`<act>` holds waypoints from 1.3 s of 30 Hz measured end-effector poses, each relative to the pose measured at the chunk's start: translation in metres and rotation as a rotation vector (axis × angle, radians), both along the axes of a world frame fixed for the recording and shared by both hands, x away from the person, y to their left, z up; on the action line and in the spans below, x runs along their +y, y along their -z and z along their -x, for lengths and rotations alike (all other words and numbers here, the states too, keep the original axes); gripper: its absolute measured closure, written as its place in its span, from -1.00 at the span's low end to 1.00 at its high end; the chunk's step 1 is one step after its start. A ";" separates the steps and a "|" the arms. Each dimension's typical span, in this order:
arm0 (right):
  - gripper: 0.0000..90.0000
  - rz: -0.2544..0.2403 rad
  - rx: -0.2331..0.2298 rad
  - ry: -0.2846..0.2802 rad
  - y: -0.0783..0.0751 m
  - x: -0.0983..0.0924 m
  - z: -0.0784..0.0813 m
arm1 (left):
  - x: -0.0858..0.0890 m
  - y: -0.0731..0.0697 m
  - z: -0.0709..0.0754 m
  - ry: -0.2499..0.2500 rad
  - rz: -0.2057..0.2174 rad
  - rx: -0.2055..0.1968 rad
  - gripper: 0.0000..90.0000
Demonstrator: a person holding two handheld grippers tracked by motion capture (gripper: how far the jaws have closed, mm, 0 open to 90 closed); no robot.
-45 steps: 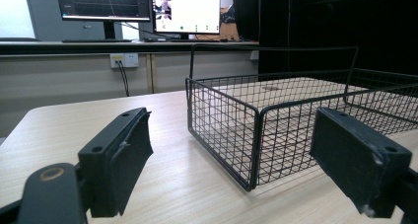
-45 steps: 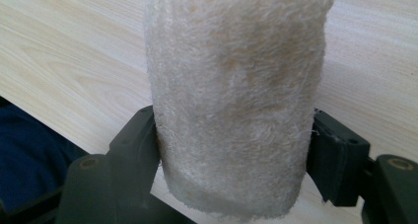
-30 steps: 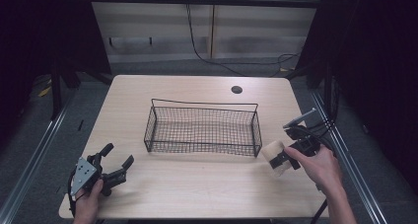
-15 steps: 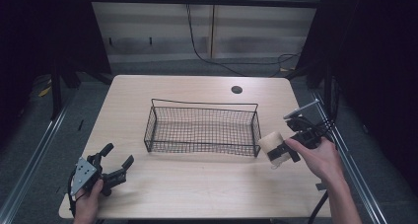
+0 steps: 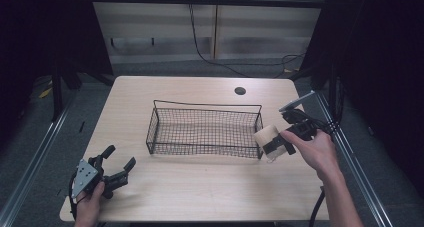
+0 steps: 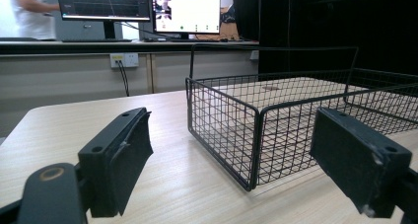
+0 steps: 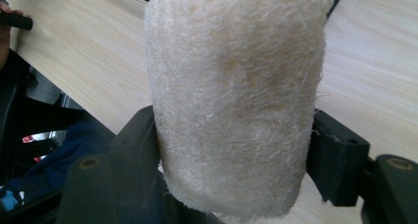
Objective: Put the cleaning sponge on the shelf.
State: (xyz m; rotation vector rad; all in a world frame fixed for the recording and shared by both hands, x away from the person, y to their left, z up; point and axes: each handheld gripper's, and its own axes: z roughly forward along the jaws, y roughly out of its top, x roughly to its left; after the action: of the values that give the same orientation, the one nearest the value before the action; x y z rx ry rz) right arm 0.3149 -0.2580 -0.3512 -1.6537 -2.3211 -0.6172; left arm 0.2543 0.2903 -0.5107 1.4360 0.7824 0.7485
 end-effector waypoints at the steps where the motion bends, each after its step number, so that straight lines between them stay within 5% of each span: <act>1: -0.34 0.005 -0.002 -0.004 -0.001 0.002 -0.002 | 0.000 0.000 0.000 0.001 -0.005 0.000 -0.66; 18: -0.34 0.017 0.011 -0.021 -0.005 0.034 -0.032 | 0.000 0.000 0.000 0.000 -0.001 -0.001 -0.66; 39: -0.34 0.081 0.014 0.039 -0.002 0.058 -0.059 | 0.000 0.000 0.000 0.004 -0.001 -0.001 -0.66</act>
State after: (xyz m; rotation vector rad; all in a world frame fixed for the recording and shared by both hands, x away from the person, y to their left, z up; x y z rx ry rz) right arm 0.3739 -0.1996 -0.3496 -1.7358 -2.3383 -0.5238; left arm 0.2543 0.2905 -0.5107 1.4376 0.7784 0.7467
